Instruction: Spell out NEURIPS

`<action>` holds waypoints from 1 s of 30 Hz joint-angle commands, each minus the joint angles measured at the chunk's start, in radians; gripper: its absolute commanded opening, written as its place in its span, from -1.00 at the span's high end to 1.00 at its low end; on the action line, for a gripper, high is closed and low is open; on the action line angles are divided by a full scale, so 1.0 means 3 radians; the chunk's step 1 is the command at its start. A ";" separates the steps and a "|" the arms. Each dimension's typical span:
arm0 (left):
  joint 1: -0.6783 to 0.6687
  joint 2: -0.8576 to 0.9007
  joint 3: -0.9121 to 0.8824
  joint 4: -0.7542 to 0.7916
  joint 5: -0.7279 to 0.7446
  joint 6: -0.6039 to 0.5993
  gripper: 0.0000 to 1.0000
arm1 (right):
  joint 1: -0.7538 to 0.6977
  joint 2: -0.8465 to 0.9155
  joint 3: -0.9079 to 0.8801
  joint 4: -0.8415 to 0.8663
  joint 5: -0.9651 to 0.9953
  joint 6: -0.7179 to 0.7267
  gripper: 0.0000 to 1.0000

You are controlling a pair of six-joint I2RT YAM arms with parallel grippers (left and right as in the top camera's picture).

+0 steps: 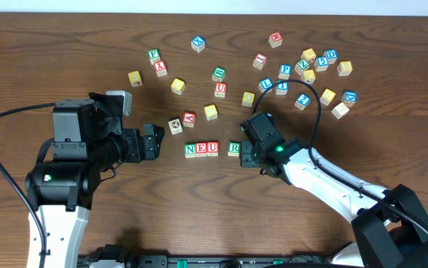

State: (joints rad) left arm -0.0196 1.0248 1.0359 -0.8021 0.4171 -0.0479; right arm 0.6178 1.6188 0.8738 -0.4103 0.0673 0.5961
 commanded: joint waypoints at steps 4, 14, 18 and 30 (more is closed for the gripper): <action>0.0020 -0.0022 0.0045 0.0006 0.0029 0.0034 -0.96 | 0.0121 0.0010 -0.0015 0.0090 0.0032 0.0060 0.92; 0.0020 -0.0022 0.0045 0.0008 0.0029 0.0034 -0.96 | 0.0154 0.0014 -0.0015 0.0111 0.0120 0.0058 0.92; 0.0020 -0.0022 0.0045 0.0008 0.0029 0.0033 -0.96 | 0.0154 0.0015 -0.0015 0.0103 0.0132 0.0061 0.93; 0.0020 -0.0022 0.0045 0.0008 0.0031 0.0034 -0.96 | 0.0153 0.0015 -0.0015 0.0112 0.0130 0.0071 0.98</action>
State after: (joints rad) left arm -0.0196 1.0248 1.0359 -0.8017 0.4171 -0.0475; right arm 0.6586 1.6188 0.8738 -0.3794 0.0868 0.5995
